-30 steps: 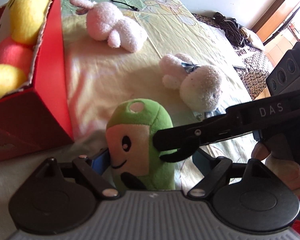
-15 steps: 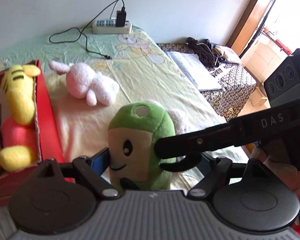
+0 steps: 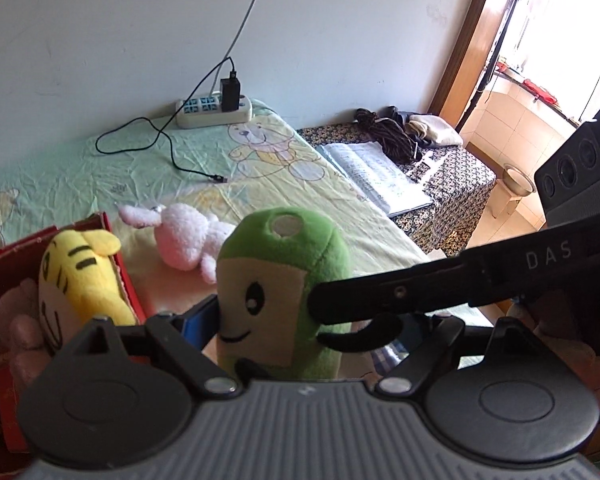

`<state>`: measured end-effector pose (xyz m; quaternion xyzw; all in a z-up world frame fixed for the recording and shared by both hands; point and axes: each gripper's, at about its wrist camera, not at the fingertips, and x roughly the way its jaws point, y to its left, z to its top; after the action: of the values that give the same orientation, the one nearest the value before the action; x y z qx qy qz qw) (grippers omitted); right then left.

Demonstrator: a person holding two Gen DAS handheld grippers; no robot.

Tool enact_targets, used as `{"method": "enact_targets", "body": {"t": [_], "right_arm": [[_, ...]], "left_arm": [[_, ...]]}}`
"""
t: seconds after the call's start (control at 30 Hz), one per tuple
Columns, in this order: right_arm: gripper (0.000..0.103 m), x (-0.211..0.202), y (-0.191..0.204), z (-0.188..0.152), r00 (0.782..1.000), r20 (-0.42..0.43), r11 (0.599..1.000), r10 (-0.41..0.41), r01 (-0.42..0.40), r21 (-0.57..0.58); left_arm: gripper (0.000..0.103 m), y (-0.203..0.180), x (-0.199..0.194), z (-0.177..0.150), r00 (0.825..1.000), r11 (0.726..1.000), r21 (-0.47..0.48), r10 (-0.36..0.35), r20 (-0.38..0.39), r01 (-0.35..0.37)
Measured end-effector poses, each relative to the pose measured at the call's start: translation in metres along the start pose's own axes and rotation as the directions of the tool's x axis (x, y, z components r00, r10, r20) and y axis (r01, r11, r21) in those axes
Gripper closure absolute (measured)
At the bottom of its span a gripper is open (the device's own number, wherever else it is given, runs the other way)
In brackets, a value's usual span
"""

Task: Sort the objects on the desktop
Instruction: 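Lift the green plush with both grippers and carry it over the red box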

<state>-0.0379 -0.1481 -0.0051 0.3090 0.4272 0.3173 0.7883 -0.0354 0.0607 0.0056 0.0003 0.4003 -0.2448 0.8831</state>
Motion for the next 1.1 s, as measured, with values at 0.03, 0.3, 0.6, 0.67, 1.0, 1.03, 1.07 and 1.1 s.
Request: {"method": "enact_targets", "body": {"t": [0.03,0.3,0.6,0.67,1.0,1.03,1.07,1.1], "right_arm": [[0.051,0.002,0.001,-0.002,1.0,0.006,1.0,-0.008,0.008,0.01],[0.051,0.008,0.023,-0.006,0.996,0.061,0.998,-0.062,0.061,0.016],[0.05,0.019,0.049,-0.003,0.988,0.112,0.994,-0.109,0.106,0.026],[0.05,0.022,0.056,-0.002,0.986,0.123,0.994,-0.112,0.11,0.024],[0.05,0.054,0.112,0.007,0.984,0.156,0.994,-0.089,0.099,-0.056],[0.05,0.058,0.119,0.008,0.984,0.158,0.993,-0.086,0.098,-0.07],[0.05,0.06,0.125,0.01,0.984,0.159,0.992,-0.082,0.096,-0.079],[0.05,0.063,0.13,0.011,0.984,0.159,0.992,-0.078,0.093,-0.085]], "left_arm": [[0.016,0.003,0.001,0.0,1.0,1.0,0.004,-0.005,-0.006,0.005],[0.016,0.021,-0.004,0.003,0.999,0.998,0.049,-0.043,-0.002,0.044],[0.016,0.041,-0.012,0.014,0.997,0.994,0.08,-0.081,0.011,0.08],[0.016,0.047,-0.015,0.017,0.996,0.992,0.09,-0.086,0.009,0.084],[0.016,0.085,-0.054,0.032,0.998,0.992,0.128,-0.024,0.061,0.016],[0.016,0.089,-0.058,0.033,0.997,0.992,0.127,-0.017,0.069,0.008],[0.016,0.093,-0.063,0.034,0.997,0.992,0.123,-0.01,0.078,0.0],[0.016,0.098,-0.069,0.035,0.996,0.993,0.115,-0.004,0.086,-0.006]]}}
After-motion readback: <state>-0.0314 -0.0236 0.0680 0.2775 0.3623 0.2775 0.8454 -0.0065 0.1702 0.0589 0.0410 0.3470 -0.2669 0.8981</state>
